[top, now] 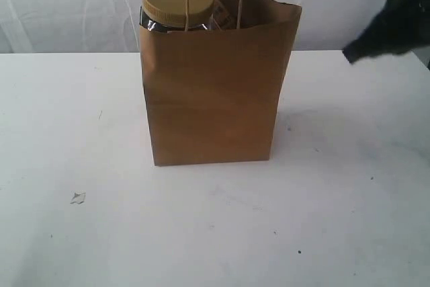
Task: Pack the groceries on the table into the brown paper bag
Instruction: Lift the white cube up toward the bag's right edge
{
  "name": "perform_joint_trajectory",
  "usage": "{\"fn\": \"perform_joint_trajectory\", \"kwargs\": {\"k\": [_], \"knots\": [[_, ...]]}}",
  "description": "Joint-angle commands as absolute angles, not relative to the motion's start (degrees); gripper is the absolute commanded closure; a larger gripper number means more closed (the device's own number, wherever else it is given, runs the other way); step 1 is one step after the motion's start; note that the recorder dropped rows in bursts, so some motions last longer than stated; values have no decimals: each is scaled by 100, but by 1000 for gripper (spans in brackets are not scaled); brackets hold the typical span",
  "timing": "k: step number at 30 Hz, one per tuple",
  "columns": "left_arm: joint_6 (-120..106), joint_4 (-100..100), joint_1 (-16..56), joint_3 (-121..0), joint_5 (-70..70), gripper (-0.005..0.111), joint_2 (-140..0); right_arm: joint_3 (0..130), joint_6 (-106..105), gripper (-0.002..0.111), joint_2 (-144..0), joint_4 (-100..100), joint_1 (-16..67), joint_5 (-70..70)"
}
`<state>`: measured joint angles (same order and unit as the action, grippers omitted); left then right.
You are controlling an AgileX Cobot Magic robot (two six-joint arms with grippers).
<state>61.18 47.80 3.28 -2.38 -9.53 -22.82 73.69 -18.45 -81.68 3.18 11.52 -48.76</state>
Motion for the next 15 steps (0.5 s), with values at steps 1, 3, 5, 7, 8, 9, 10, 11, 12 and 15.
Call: {"fn": "perform_joint_trajectory", "kwargs": {"k": [1, 3, 5, 7, 8, 9, 10, 11, 12, 15], "knots": [[6151, 4848, 363, -215, -942, 107, -2240, 7451, -1016, 108, -8329, 38, 1136, -2541], [6151, 4848, 363, -215, -942, 107, -2240, 7465, -1040, 108, -8406, -514, 1136, -1867], [6151, 4848, 363, -215, -942, 107, -2240, 7476, -1260, 108, -8420, -1158, 1146, -1279], [6151, 4848, 363, -215, -942, 107, -2240, 7476, -1546, 108, -8420, -1764, 1158, -963], [6151, 4848, 363, -215, -942, 107, -2240, 7476, -1730, 108, -8420, -2042, 1188, -907], [6151, 4848, 363, -215, -942, 107, -2240, 7476, -1882, 108, -8420, -2215, 1216, -907], [6151, 4848, 363, -215, -942, 107, -2240, 7476, -2057, 108, -8447, -2393, 1272, -947], [6151, 4848, 363, -215, -942, 107, -2240, 7476, -2212, 108, -8464, -2519, 1362, -1036], [6151, 4848, 363, -215, -942, 107, -2240, 7476, -2412, 108, -8475, -2590, 1460, -1137], [6151, 4848, 363, -215, -942, 107, -2240, 7476, -3173, 108, -8526, -2627, 1783, -1267]]}}
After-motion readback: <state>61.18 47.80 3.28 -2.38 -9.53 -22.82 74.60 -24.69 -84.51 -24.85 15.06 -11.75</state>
